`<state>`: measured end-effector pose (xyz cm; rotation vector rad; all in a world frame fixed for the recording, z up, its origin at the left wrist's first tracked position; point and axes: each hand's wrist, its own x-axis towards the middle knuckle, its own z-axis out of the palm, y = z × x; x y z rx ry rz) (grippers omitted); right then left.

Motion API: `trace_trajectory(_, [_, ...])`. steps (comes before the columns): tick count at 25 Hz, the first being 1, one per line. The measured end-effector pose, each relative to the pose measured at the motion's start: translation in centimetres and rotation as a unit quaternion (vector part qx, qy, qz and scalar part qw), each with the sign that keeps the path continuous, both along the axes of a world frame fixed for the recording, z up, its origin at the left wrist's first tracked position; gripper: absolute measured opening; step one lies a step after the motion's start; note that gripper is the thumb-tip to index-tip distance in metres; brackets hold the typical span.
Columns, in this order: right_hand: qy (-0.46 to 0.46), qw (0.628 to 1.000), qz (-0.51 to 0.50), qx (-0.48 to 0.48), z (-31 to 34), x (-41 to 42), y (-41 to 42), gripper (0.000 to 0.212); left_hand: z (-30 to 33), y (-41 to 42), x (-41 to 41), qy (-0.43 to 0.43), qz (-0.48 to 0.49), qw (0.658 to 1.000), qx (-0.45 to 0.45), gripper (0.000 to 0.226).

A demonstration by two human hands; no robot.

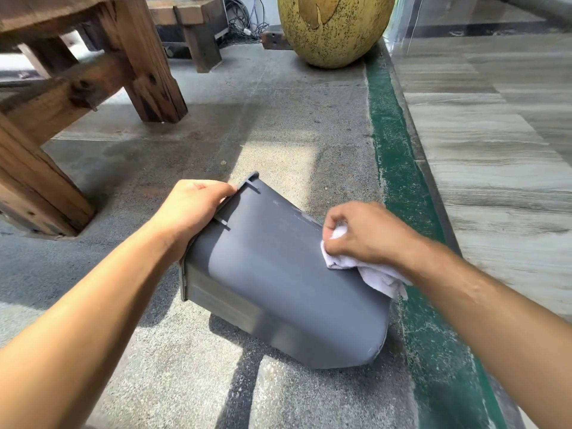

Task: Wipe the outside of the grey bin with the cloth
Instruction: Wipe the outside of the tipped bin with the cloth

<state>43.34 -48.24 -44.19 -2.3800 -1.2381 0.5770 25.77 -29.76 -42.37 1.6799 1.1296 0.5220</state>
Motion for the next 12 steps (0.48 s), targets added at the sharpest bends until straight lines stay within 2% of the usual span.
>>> trace_trajectory(7, [0.116, 0.985, -0.1, -0.073, -3.6, 1.8, -8.4, 0.004, -0.3, 0.9, -0.4, 0.019, -0.002, 1.0, 0.009, 0.034])
trace_trajectory(10, [0.101, 0.981, -0.115, -0.116, -4.1, 2.7, -9.4, 0.01, -0.1, 0.9, -0.1, 0.019, -0.01, 1.0, -0.005, 0.029])
trace_trajectory(12, [0.066, 0.984, -0.124, -0.108, -3.7, 3.1, -9.0, 0.014, 0.2, 0.7, 0.1, 0.014, -0.009, 1.0, -0.014, 0.031])
